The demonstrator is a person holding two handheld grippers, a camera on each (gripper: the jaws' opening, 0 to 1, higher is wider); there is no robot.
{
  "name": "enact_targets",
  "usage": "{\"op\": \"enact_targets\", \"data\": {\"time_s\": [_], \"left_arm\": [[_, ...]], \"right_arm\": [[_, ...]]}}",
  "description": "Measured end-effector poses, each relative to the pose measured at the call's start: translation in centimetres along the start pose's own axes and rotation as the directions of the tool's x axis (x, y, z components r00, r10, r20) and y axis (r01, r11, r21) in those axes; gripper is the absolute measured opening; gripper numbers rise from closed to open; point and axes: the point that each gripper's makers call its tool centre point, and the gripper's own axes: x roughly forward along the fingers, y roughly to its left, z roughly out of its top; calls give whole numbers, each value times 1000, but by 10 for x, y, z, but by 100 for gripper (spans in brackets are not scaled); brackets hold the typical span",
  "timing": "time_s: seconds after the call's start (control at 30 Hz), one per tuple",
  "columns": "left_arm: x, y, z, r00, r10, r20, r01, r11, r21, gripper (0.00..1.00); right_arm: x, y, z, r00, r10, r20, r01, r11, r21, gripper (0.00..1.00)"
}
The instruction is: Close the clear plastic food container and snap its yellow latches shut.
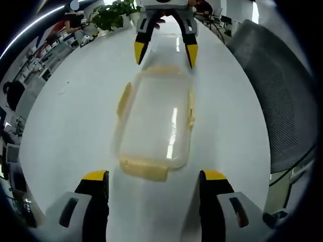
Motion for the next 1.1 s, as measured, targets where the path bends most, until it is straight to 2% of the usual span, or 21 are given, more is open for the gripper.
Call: {"op": "enact_targets", "data": {"time_s": [0.47,0.87,0.97,1.07,1.1], "left_arm": [[3,15,0,999,-40,-29,42,997,68,70],[8,13,3,995,-98,-14,99,992,83,65],[9,10,4,991,-133,-8,133,988,82,60],[10,3,9,986,-166,-5,166,979,117,46],[10,7,9,988,-155,-16,156,983,100,46]], "right_arm": [[11,4,-11,997,47,-67,-46,999,11,64],[16,1,-10,996,62,-57,-60,997,38,62],[17,-2,-10,997,63,-55,-61,997,37,59],[17,-2,-8,996,69,-53,-68,997,29,56],[16,-3,-9,996,67,-60,-66,998,20,56]]}}
